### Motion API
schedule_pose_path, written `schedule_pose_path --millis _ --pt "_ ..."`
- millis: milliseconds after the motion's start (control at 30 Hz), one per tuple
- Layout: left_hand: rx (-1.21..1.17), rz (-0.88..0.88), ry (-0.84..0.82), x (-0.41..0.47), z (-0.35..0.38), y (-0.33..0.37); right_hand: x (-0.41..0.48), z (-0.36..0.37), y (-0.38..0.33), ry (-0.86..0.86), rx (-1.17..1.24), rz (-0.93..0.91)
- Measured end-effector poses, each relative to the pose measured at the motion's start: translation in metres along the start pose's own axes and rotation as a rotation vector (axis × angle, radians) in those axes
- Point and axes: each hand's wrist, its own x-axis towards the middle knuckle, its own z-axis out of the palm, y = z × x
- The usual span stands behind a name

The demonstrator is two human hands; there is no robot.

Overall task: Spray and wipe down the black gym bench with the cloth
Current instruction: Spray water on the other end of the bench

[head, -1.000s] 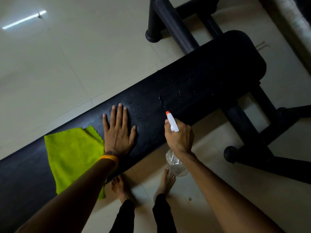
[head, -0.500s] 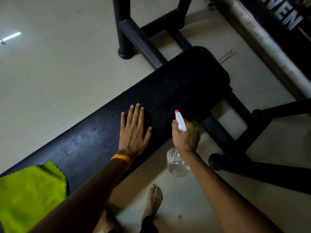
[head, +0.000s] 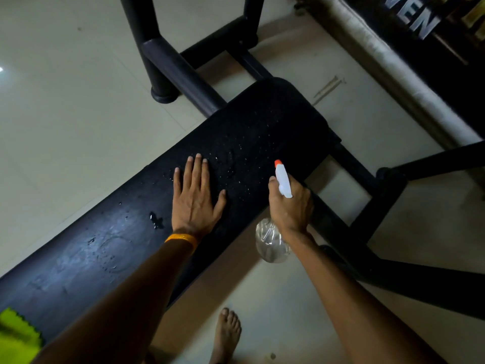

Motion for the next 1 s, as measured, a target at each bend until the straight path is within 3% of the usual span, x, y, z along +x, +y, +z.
schedule_pose_path --millis 267,500,700,767,900,1000 --pt "0.039 0.003 0.041 0.002 0.006 0.002 0.045 0.0 0.01 0.034 -0.102 0.031" --pt "0.05 0.027 0.059 0.008 0.01 0.001 0.026 0.008 0.027 0.082 -0.051 -0.135" --pt "0.038 0.037 0.045 0.023 0.01 0.004 0.011 0.013 0.021 -0.007 -0.082 -0.257" --pt "0.033 0.006 0.069 -0.016 -0.005 -0.011 -0.05 0.011 0.013 -0.048 -0.115 -0.384" --pt "-0.034 0.071 -0.045 -0.003 -0.012 0.011 -0.06 0.006 0.022 -0.047 -0.099 -0.407" --pt "-0.086 0.024 -0.021 -0.057 -0.033 -0.013 -0.1 0.01 0.008 -0.042 -0.086 -0.47"
